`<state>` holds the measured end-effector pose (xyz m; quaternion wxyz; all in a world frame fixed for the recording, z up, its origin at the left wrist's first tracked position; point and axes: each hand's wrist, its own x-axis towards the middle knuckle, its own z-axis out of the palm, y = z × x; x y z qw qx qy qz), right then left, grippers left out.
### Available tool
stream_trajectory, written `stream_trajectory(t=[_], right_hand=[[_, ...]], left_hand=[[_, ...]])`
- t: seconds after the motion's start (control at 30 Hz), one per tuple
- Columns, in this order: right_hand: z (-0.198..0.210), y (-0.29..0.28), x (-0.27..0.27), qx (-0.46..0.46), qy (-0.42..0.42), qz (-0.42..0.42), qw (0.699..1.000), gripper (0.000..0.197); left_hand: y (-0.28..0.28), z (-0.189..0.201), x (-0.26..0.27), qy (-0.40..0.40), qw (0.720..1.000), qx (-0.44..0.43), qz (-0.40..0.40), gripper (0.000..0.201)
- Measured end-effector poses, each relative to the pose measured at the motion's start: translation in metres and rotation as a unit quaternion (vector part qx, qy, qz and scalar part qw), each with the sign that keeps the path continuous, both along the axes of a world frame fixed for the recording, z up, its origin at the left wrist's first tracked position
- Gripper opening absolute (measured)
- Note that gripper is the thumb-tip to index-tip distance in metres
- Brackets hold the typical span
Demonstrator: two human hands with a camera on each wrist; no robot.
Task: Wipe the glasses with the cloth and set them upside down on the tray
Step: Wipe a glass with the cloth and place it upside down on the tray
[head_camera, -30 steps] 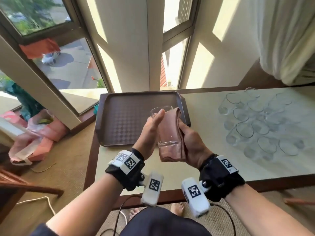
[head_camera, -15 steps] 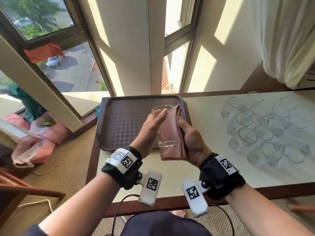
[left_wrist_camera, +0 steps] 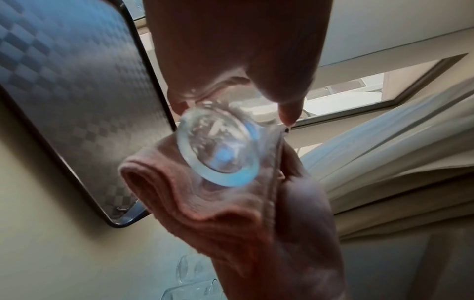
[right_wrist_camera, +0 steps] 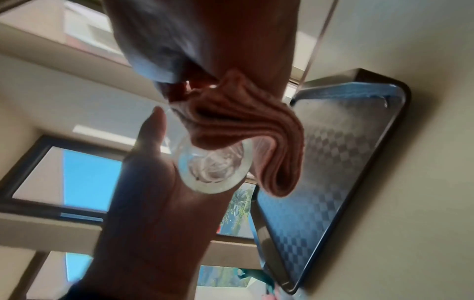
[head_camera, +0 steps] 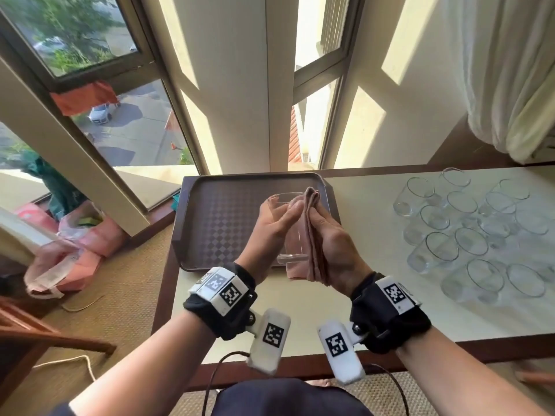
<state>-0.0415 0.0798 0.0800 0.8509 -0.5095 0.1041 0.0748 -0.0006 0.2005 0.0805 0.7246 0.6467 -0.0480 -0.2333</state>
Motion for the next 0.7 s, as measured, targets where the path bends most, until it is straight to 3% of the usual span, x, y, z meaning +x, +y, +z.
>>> stream_trajectory(t=[0.07,0.17,0.3,0.4,0.5,0.6,0.7], right_hand=[[0.003,-0.003,-0.001,0.071,0.028,0.006,0.997,0.046],[0.007,-0.006,0.0,0.087,0.017,-0.001,0.996,0.046],[0.013,-0.004,0.005,-0.064,-0.042,-0.054,0.996,0.034],[0.012,0.004,0.006,-0.155,-0.064,-0.051,0.985,0.037],[0.011,0.007,0.006,-0.057,-0.036,-0.03,0.997,0.035],[0.011,0.003,0.002,0.069,0.017,-0.016,0.997,0.046],[0.012,-0.001,-0.001,0.086,0.027,-0.015,0.996,0.049]], left_hand=[[0.003,0.001,0.001,0.007,0.999,-0.038,-0.012,0.05],[0.01,0.006,0.005,0.018,0.998,-0.04,-0.055,0.06],[0.012,0.014,0.015,0.02,1.0,-0.006,-0.013,0.073],[0.005,0.015,0.011,0.012,1.0,0.006,-0.001,0.077],[0.0,0.009,0.003,-0.007,1.0,0.005,0.007,0.085],[0.001,0.013,-0.002,0.011,0.999,-0.045,0.002,0.057],[0.007,0.011,0.001,0.0,0.998,-0.037,-0.044,0.046]])
